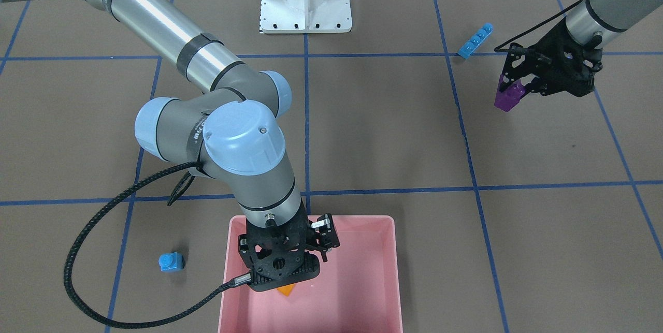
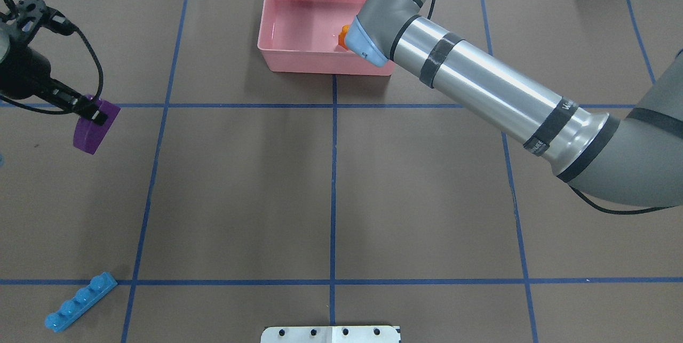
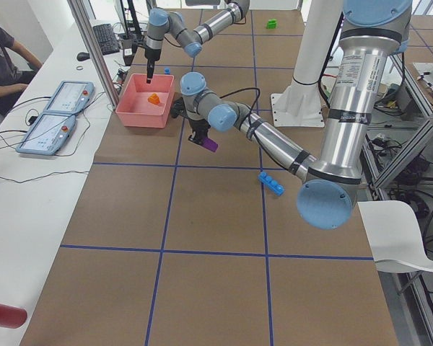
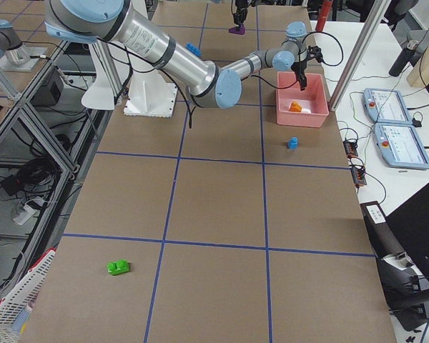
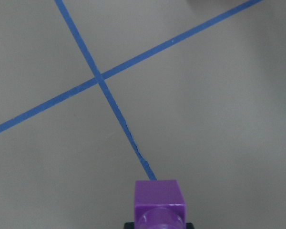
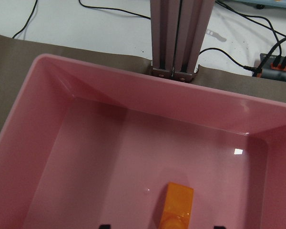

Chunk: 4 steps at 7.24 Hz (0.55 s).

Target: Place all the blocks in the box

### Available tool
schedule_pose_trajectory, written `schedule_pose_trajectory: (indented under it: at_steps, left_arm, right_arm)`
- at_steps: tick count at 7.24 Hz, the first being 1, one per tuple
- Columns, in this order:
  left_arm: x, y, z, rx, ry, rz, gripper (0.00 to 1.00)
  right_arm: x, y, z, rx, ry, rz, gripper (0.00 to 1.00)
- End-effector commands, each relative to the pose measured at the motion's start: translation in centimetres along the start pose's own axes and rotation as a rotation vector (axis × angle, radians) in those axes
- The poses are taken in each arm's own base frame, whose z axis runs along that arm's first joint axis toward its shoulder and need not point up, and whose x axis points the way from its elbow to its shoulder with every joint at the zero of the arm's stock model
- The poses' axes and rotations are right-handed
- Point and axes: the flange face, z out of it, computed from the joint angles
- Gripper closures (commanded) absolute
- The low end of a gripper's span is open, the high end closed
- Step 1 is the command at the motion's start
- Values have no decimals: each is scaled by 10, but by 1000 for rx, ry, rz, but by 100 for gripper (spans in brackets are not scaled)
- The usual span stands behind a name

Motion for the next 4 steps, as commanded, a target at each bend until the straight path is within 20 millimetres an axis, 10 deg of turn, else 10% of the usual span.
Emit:
schedule_pose_trajectory:
  at_steps: [1, 3, 4]
  left_arm:
    - [55, -54, -36, 108, 49, -196, 100]
    - [62, -82, -36, 229, 107, -259, 100]
    - [74, -125, -33, 328, 159, -354, 100]
  right_arm:
    - [37, -12, -76, -94, -6, 106, 0]
    - [99, -12, -116, -122, 111, 93, 0]
    - [143, -2, -93, -123, 193, 33, 1]
